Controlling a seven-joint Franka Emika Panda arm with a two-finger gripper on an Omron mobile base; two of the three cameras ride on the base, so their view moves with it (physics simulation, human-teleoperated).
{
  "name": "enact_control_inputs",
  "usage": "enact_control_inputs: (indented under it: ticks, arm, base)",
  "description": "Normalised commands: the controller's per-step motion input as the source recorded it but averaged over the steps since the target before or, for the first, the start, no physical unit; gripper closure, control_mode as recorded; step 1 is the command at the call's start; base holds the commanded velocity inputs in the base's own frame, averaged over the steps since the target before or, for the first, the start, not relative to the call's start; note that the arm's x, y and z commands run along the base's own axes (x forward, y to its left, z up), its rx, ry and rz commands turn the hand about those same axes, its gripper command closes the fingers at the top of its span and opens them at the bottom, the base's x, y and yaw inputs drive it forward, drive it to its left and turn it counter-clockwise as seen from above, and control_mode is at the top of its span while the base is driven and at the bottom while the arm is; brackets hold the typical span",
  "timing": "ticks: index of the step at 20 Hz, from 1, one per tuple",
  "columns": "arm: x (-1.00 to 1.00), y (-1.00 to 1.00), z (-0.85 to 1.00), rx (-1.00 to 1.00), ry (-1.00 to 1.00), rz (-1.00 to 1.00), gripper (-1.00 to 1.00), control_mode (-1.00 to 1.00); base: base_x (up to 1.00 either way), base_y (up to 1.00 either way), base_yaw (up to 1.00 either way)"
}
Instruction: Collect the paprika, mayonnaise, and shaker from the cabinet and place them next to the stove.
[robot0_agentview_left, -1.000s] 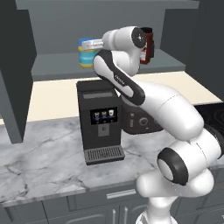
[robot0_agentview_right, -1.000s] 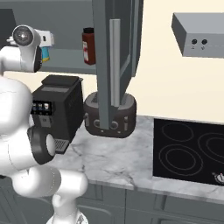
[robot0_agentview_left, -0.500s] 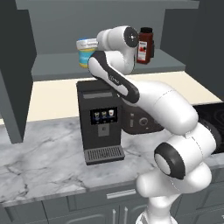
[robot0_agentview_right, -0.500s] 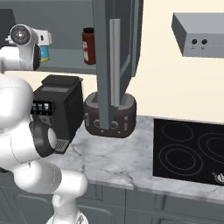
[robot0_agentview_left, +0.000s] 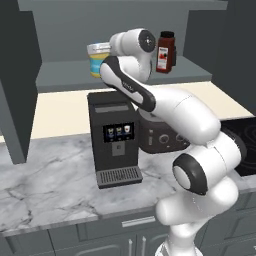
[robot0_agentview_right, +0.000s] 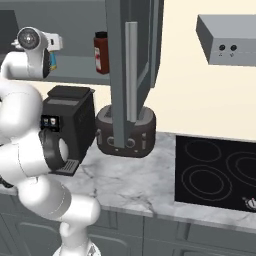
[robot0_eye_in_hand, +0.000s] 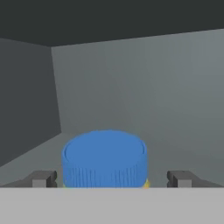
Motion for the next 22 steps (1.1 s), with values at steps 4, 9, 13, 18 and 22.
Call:
enact_control_inputs:
  ticks: [4,9,13,18,22]
  arm:
    - [0.15,0.02,0.0,0.0,0.0,0.0,-1.0,-1.0]
    - [0.04,0.07,0.0,0.0,0.0,0.0,-1.0,-1.0]
    - [0.0,0.15,-0.01,0.0,0.0,0.0,-1.0,-1.0]
    - [0.0,0.2,-0.04,0.0,0.0,0.0,-1.0,-1.0]
    - [0.0,0.17,0.0,0.0,0.0,0.0,-1.0,-1.0]
  base:
    - [0.0,0.0,0.0]
    - [0.0,0.0,0.0]
    - [0.0,0.0,0.0]
    - [0.0,0.0,0.0]
    - [0.0,0.0,0.0]
